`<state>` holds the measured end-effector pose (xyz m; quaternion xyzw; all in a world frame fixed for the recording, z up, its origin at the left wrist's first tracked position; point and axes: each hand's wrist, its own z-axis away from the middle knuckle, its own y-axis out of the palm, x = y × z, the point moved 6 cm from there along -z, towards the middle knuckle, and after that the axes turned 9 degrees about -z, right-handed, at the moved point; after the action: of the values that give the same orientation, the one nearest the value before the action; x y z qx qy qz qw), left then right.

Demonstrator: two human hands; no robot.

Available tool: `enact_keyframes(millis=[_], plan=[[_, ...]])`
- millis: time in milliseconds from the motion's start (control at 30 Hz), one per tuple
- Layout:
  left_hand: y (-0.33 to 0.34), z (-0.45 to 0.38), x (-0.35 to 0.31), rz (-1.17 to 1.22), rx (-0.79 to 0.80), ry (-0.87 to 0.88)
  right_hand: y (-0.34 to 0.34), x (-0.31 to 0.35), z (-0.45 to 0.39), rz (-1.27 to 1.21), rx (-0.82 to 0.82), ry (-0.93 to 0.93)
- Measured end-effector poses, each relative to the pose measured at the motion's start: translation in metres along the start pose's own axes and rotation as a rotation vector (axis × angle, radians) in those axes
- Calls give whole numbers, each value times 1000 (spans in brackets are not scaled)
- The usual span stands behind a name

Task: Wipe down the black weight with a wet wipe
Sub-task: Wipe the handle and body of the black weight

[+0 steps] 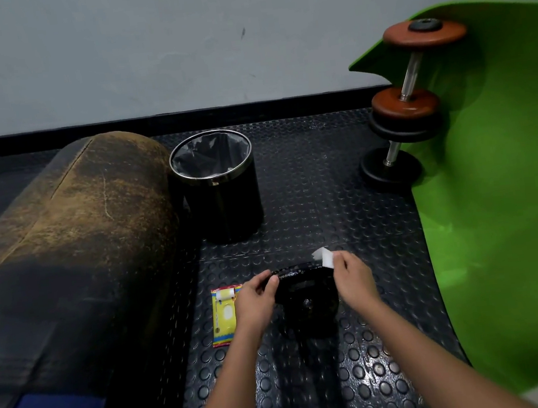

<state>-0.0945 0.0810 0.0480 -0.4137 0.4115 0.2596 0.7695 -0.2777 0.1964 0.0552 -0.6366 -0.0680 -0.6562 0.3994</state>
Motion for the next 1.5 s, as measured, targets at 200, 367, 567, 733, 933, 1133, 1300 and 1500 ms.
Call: enact_keyframes(millis=[200,367,567,733,933,1133,1300,1500], plan=[[0,-1,-1,-19,-23,7,26,26,18,423,9,-434],[-1,1,-3,-36,-25,14,11,15,24,293,25,-505],[0,2,0,2,-1,-2,-1,-5,3,-26,-52,-10],[-1,1,0,-8,-9,-4,17,24,7,483,-33,-325],[0,-1,1,-13,-12,-3,18,19,30,413,-11,-522],[0,1,0,-9,-1,3,-4,-3,6,16,-86,23],[0,0,-1,-21,-12,7,13,16,11,360,-28,-218],[1,-1,0,-33,-20,3,19,14,40,348,15,-535]])
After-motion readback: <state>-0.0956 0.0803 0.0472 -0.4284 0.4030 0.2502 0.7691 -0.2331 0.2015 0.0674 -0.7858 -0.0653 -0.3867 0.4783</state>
